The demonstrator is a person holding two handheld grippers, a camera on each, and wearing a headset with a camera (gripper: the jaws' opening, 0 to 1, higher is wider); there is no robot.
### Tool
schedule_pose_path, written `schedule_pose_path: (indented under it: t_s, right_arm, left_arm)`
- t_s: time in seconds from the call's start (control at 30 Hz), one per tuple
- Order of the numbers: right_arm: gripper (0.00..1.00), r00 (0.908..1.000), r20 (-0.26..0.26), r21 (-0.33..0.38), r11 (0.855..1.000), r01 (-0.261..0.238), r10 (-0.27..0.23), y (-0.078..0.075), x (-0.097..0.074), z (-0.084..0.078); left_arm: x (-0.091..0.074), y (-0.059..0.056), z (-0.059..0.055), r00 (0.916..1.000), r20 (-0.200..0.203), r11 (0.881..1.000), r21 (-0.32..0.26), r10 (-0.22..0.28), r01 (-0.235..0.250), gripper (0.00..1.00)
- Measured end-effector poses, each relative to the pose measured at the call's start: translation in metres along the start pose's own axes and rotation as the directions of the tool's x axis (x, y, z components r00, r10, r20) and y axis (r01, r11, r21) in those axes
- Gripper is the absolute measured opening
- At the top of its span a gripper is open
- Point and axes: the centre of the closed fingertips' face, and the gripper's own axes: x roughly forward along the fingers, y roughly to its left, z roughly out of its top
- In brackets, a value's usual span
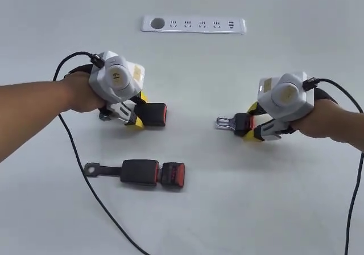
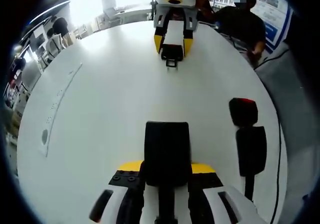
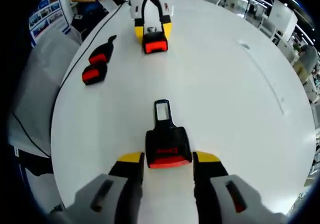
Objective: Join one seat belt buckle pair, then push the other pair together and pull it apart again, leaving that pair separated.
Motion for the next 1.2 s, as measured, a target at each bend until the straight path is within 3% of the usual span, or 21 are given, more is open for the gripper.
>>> schedule_pose_path:
  t_s: [0.03, 0.13, 0.17, 0.23, 0.3, 0.37, 0.4, 0.47, 0.53, 0.6, 0.63, 0.67, 0.77, 0.83, 0.87, 0.9, 0.93, 0.97, 1.03, 1.07, 1.2]
  right_arm:
    - [0.43, 0.9999, -0.010, 0.006, 1.000, 0.009, -0.009, -0.001, 0.000, -0.001]
    - [0.63, 0.9963, -0.035, 0.071, 0.994, 0.080, -0.078, -0.011, -0.004, -0.009]
    - [0.69, 0.9946, -0.026, 0.095, 0.990, 0.103, -0.101, -0.013, -0.006, -0.010]
    - [0.69, 0.9904, 0.030, 0.110, 0.985, 0.131, -0.135, -0.014, -0.014, -0.007]
    - [0.70, 0.9818, 0.084, 0.138, 0.978, 0.158, -0.170, -0.012, -0.023, -0.002]
    - [0.73, 0.9703, 0.131, 0.174, 0.968, 0.179, -0.203, -0.009, -0.030, 0.003]
    - [0.74, 0.9623, 0.143, 0.195, 0.960, 0.202, -0.231, -0.010, -0.034, 0.003]
    - [0.79, 0.9330, 0.176, 0.275, 0.926, 0.259, -0.314, -0.010, -0.043, 0.006]
    - [0.81, 0.9012, 0.225, 0.303, 0.906, 0.297, -0.370, -0.004, -0.052, 0.014]
    - [0.81, 0.8719, 0.260, 0.357, 0.880, 0.312, -0.415, 0.001, -0.056, 0.018]
    - [0.81, 0.8586, 0.275, 0.380, 0.869, 0.316, -0.433, 0.003, -0.059, 0.021]
    - [0.81, 0.8339, 0.296, 0.411, 0.850, 0.329, -0.466, 0.004, -0.065, 0.024]
    - [0.84, 0.7848, 0.348, 0.487, 0.814, 0.316, -0.513, 0.013, -0.078, 0.035]
    - [0.86, 0.7611, 0.342, 0.521, 0.785, 0.335, -0.551, 0.017, -0.086, 0.035]
    - [0.87, 0.7522, 0.337, 0.535, 0.773, 0.342, -0.566, 0.018, -0.088, 0.035]
    - [0.87, 0.7427, 0.342, 0.556, 0.761, 0.334, -0.576, 0.021, -0.091, 0.036]
    - [0.88, 0.7341, 0.345, 0.570, 0.752, 0.332, -0.585, 0.024, -0.094, 0.037]
    - [0.89, 0.7234, 0.344, 0.581, 0.741, 0.337, -0.599, 0.027, -0.097, 0.037]
    - [0.92, 0.7123, 0.342, 0.605, 0.724, 0.332, -0.613, 0.033, -0.100, 0.036]
    - [0.93, 0.7046, 0.336, 0.628, 0.707, 0.327, -0.625, 0.038, -0.103, 0.035]
    - [0.98, 0.6832, 0.334, 0.651, 0.683, 0.331, -0.649, 0.055, -0.110, 0.030]
  left_arm:
    - [0.000, -0.001, 0.001, 0.9999, 0.003, 0.999, -0.040, -0.013, 0.013, 0.35]
    - [-0.001, -0.003, 0.004, 0.9996, 0.020, 0.989, -0.147, -0.020, 0.022, 0.41]
    - [-0.002, -0.001, 0.000, 0.9999, -0.007, 0.988, -0.152, -0.008, 0.006, 0.46]
    - [-0.006, 0.000, 0.001, 0.9998, 0.000, 0.989, -0.144, 0.018, -0.017, 0.54]
    - [-0.015, 0.003, 0.015, 0.9937, 0.091, 0.977, -0.207, 0.066, -0.046, 0.63]
    - [-0.026, 0.009, 0.024, 0.9774, 0.165, 0.958, -0.274, 0.133, -0.084, 0.71]
    - [-0.033, 0.011, 0.027, 0.9660, 0.194, 0.942, -0.321, 0.171, -0.102, 0.74]
    - [-0.043, 0.011, 0.029, 0.9491, 0.215, 0.916, -0.378, 0.230, -0.136, 0.81]
    - [-0.052, 0.009, 0.031, 0.9315, 0.237, 0.896, -0.414, 0.276, -0.160, 0.86]
    - [-0.062, 0.002, 0.035, 0.9112, 0.265, 0.868, -0.469, 0.315, -0.164, 0.87]
    - [-0.069, -0.002, 0.037, 0.8941, 0.281, 0.856, -0.484, 0.349, -0.182, 0.89]
    - [-0.071, -0.003, 0.037, 0.8890, 0.283, 0.851, -0.489, 0.360, -0.189, 0.90]
    - [-0.087, -0.017, 0.041, 0.8439, 0.311, 0.804, -0.556, 0.437, -0.211, 0.95]
    - [-0.096, -0.026, 0.039, 0.8170, 0.315, 0.772, -0.594, 0.483, -0.227, 0.98]
    - [-0.098, -0.030, 0.038, 0.8120, 0.310, 0.759, -0.609, 0.495, -0.230, 0.99]
    - [-0.102, -0.037, 0.035, 0.8019, 0.302, 0.738, -0.632, 0.516, -0.236, 1.00]
    - [-0.105, -0.042, 0.034, 0.7959, 0.302, 0.734, -0.634, 0.525, -0.244, 1.00]
    - [-0.109, -0.049, 0.033, 0.7795, 0.310, 0.723, -0.645, 0.545, -0.248, 1.00]
    - [-0.115, -0.060, 0.030, 0.7608, 0.316, 0.697, -0.676, 0.567, -0.238, 1.00]
    - [-0.119, -0.068, 0.028, 0.7452, 0.324, 0.683, -0.692, 0.583, -0.234, 1.00]
    - [-0.129, -0.095, 0.013, 0.7133, 0.312, 0.634, -0.736, 0.628, -0.236, 1.00]
